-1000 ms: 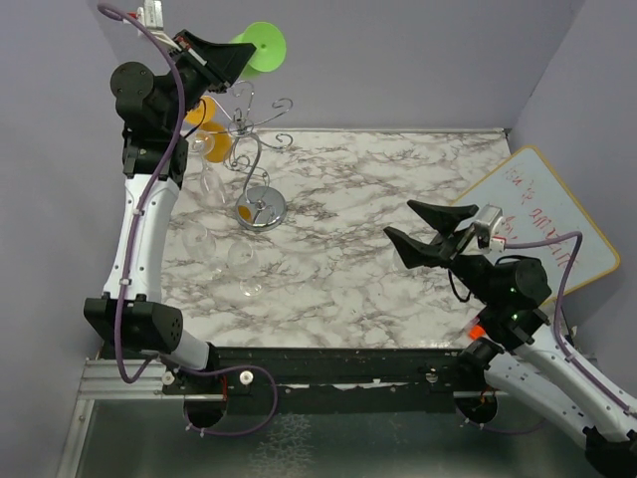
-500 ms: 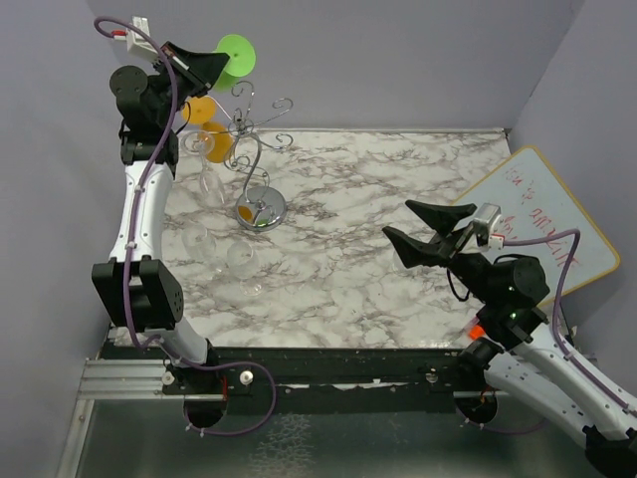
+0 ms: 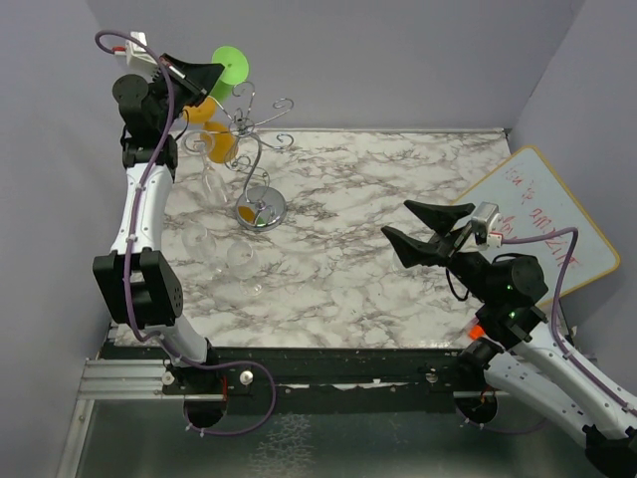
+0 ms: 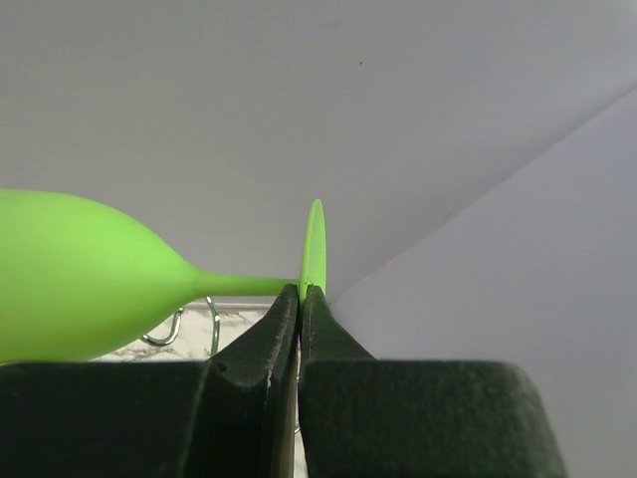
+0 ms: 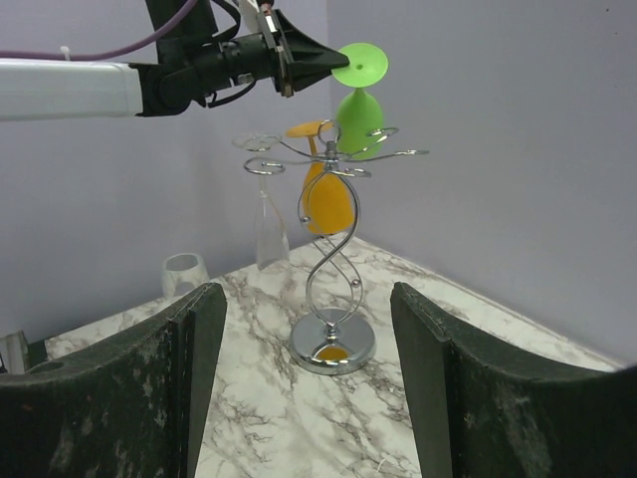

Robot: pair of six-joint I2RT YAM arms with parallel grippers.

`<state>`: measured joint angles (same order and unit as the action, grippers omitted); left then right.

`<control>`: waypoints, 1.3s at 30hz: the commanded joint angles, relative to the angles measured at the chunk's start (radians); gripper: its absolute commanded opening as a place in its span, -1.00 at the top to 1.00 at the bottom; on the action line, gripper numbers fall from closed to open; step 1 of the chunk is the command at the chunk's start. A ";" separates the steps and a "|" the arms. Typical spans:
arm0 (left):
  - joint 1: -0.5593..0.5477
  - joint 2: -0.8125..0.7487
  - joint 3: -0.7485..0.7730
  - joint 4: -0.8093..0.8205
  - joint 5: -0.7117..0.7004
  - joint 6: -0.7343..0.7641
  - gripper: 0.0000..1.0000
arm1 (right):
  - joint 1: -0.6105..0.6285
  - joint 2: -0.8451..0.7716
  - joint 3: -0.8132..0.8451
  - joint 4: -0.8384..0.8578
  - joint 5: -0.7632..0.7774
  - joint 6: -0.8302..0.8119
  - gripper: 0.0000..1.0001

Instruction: Place the wine glass upside down on the wine glass rack

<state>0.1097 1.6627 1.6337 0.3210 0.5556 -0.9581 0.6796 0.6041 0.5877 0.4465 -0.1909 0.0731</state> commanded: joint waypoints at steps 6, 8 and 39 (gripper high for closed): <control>0.011 0.024 -0.036 -0.003 -0.001 -0.180 1.00 | 0.003 -0.003 -0.007 -0.008 0.017 0.008 -0.44; 0.010 0.030 -0.036 -0.003 0.006 -0.216 1.00 | 0.003 -0.003 -0.009 -0.008 0.017 0.008 -0.44; 0.005 -0.054 -0.107 -0.076 -0.016 -0.300 1.00 | 0.003 -0.022 -0.022 -0.011 0.030 0.023 -0.44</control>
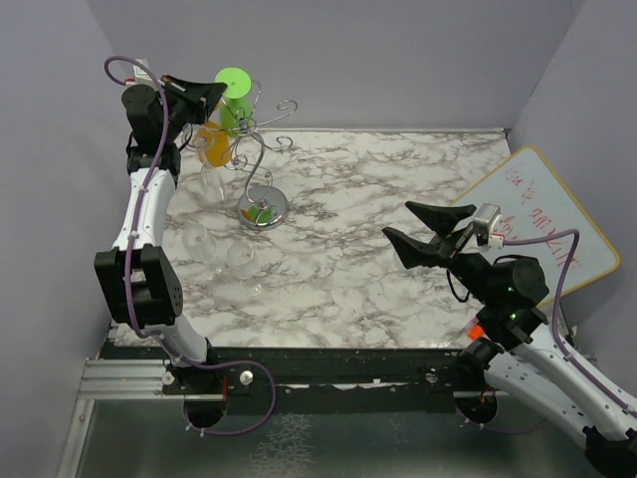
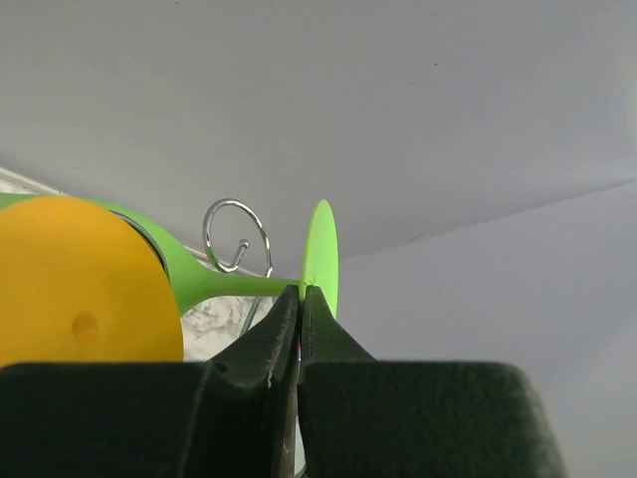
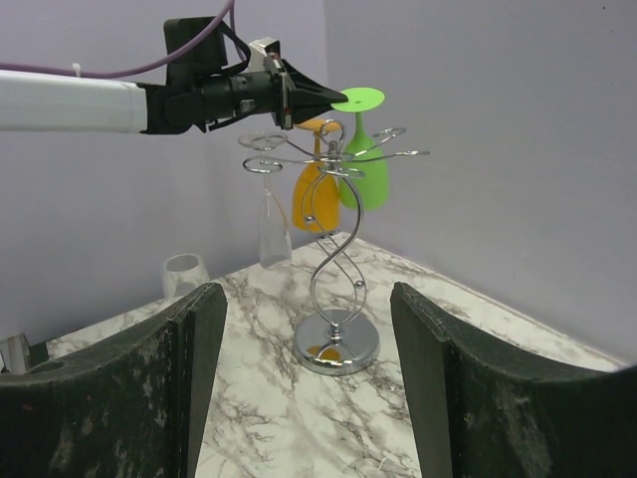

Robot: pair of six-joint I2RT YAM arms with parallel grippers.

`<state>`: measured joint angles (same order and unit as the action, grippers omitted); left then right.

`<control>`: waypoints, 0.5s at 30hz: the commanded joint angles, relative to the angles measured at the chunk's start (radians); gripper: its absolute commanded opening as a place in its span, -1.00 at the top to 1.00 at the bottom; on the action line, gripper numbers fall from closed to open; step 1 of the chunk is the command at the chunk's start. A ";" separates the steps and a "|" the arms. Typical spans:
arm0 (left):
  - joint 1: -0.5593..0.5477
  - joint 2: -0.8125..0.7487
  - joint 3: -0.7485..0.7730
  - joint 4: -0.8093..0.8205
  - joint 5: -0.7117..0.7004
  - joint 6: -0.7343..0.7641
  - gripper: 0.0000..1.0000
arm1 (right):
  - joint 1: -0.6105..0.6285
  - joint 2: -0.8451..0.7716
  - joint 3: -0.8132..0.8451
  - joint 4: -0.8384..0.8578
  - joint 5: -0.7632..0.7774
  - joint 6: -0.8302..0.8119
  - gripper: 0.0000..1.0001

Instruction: Place the wine glass upside down on the wine glass rack

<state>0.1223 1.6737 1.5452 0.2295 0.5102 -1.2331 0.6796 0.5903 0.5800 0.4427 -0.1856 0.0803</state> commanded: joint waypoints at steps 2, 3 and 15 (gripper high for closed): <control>-0.009 -0.070 -0.019 0.012 0.031 -0.024 1.00 | 0.003 -0.006 -0.015 -0.004 0.025 0.019 -0.44; -0.010 -0.071 -0.019 0.009 0.033 -0.024 1.00 | 0.003 -0.006 -0.015 -0.003 0.023 0.019 -0.44; -0.058 -0.047 -0.008 0.005 0.040 -0.026 1.00 | 0.002 -0.011 -0.016 -0.003 0.025 0.024 -0.44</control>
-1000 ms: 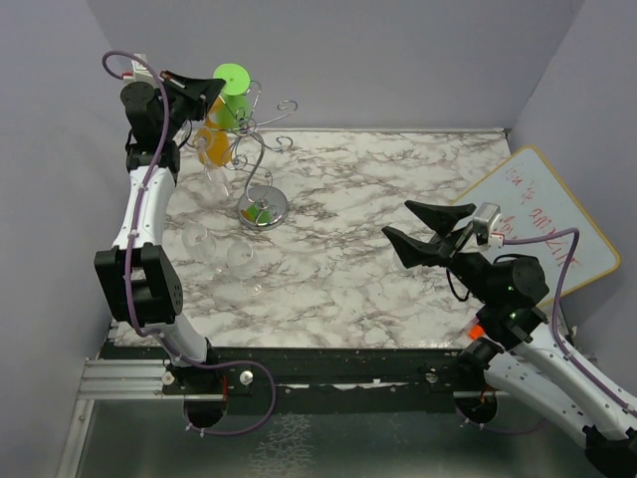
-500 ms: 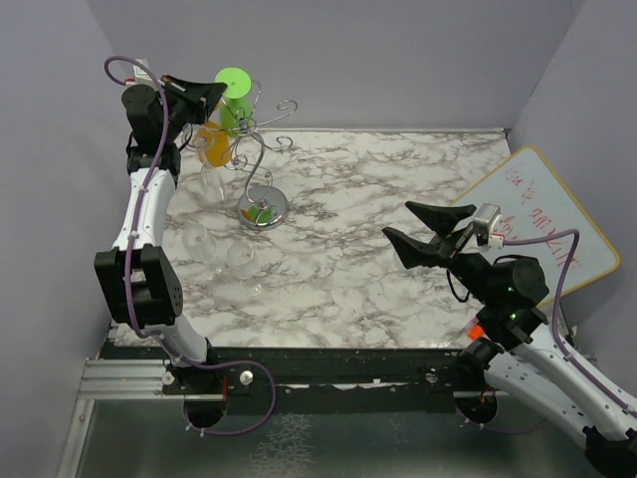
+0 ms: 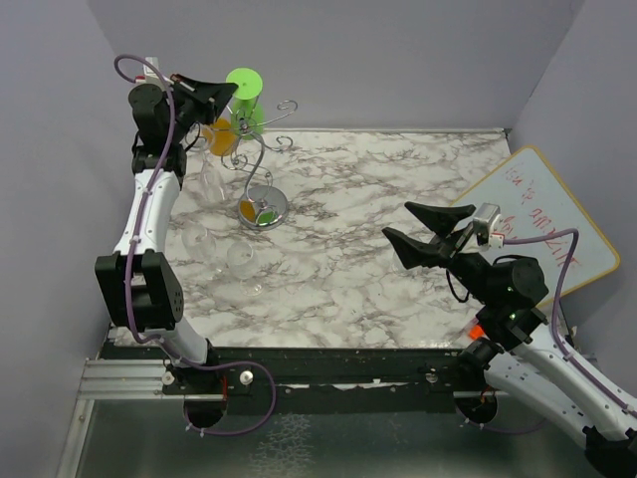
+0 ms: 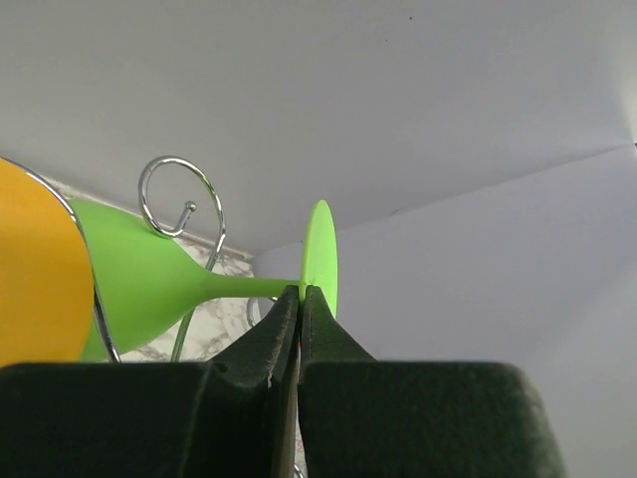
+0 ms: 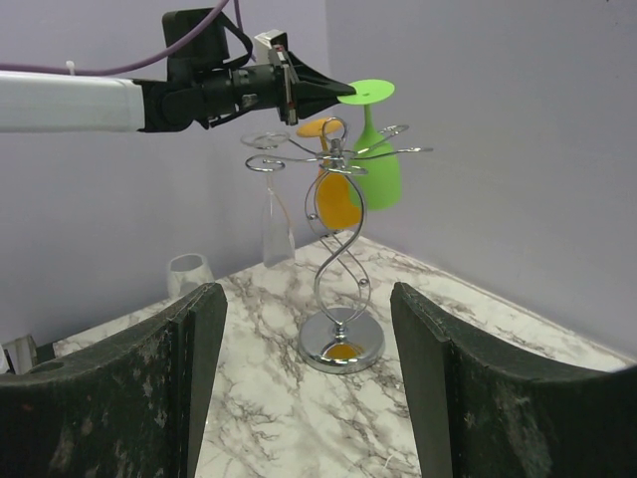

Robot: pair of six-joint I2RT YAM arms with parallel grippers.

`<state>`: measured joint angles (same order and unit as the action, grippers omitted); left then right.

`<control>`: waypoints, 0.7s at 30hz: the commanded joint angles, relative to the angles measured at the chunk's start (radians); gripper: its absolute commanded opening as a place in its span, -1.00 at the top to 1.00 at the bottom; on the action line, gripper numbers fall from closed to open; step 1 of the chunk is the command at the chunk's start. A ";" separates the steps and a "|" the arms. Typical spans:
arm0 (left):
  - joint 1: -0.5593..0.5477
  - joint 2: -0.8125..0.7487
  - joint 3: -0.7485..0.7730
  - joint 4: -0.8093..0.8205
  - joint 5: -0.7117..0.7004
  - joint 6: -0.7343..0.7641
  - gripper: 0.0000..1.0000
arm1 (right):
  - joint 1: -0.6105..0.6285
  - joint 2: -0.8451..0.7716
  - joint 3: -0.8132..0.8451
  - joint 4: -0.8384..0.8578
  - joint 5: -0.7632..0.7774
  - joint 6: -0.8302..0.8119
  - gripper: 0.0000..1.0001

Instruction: Place the wine glass upside down on the wine glass rack

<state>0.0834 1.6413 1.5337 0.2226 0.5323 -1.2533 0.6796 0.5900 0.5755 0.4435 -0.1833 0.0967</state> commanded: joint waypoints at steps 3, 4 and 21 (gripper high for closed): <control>-0.033 -0.006 0.023 -0.010 0.002 0.016 1.00 | 0.003 -0.016 -0.011 -0.006 0.025 0.008 -0.44; -0.038 0.000 0.035 -0.019 -0.001 0.021 1.00 | 0.002 -0.016 -0.012 -0.008 0.026 0.008 -0.44; -0.063 0.124 0.187 -0.055 -0.015 0.008 1.00 | 0.003 -0.020 -0.005 -0.017 0.043 -0.003 -0.44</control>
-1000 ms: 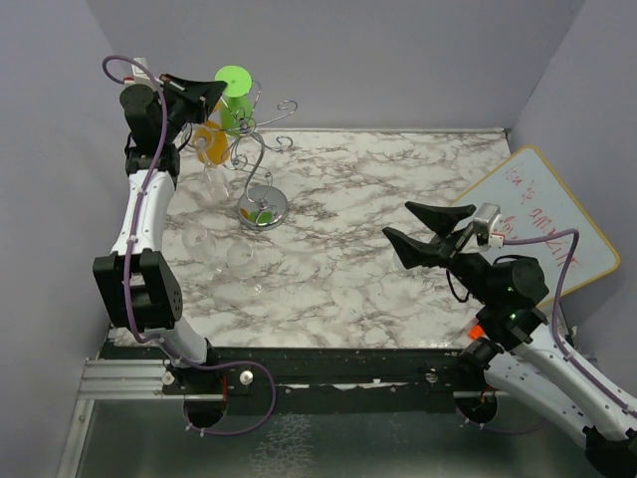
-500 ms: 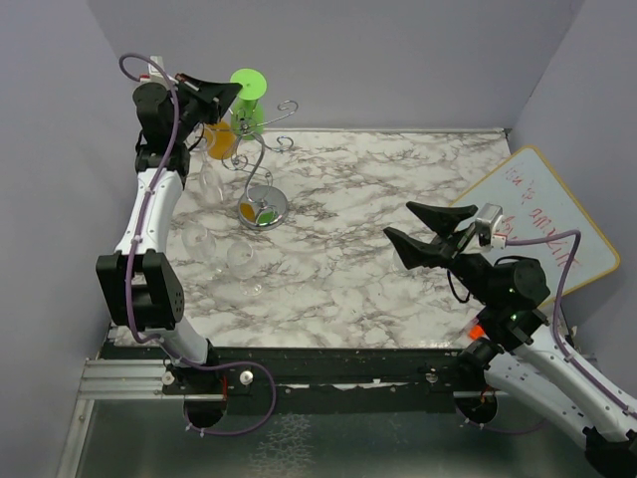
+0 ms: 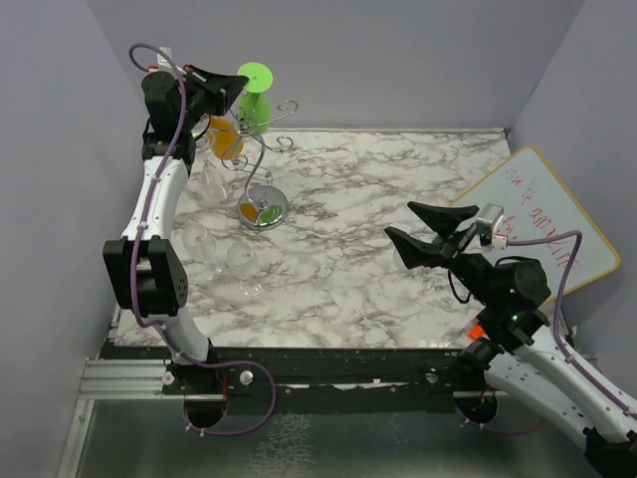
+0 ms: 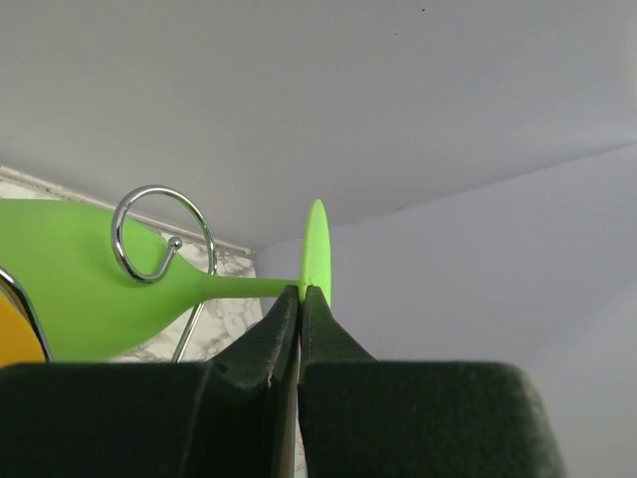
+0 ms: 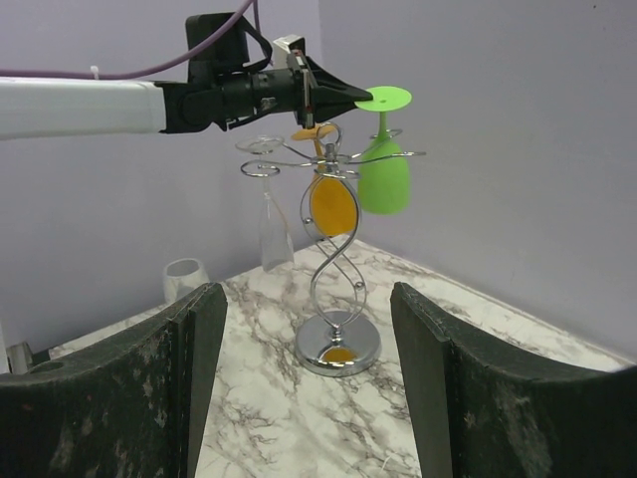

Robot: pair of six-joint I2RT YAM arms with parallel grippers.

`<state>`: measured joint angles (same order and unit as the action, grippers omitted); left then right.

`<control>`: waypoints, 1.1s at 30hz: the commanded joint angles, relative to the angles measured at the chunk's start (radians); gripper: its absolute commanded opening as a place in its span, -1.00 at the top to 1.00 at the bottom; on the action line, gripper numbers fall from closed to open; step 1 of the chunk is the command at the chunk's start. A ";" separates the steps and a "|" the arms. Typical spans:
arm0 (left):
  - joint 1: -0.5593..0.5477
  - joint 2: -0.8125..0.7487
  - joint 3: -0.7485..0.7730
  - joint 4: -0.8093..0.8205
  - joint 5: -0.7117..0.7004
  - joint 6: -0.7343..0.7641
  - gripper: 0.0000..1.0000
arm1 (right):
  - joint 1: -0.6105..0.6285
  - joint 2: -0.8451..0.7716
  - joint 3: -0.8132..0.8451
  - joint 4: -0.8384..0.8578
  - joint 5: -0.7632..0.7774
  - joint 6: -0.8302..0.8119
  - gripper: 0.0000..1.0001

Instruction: Place the wine glass upside down on the wine glass rack

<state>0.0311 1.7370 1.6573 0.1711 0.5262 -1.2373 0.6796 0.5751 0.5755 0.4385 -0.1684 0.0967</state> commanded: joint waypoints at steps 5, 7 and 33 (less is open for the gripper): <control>-0.011 0.069 0.120 -0.030 -0.019 -0.004 1.00 | 0.003 -0.006 -0.005 -0.013 0.031 -0.004 -0.44; -0.011 0.088 0.150 -0.049 -0.020 0.006 1.00 | 0.002 -0.007 -0.005 -0.016 0.033 -0.005 -0.44; -0.005 0.054 0.141 -0.169 -0.164 0.102 1.00 | 0.003 -0.033 -0.005 -0.054 0.038 0.006 -0.44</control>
<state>0.0242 1.8500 1.8046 0.0082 0.3988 -1.1637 0.6796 0.5488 0.5755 0.4099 -0.1463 0.0967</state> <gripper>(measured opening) 0.006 0.720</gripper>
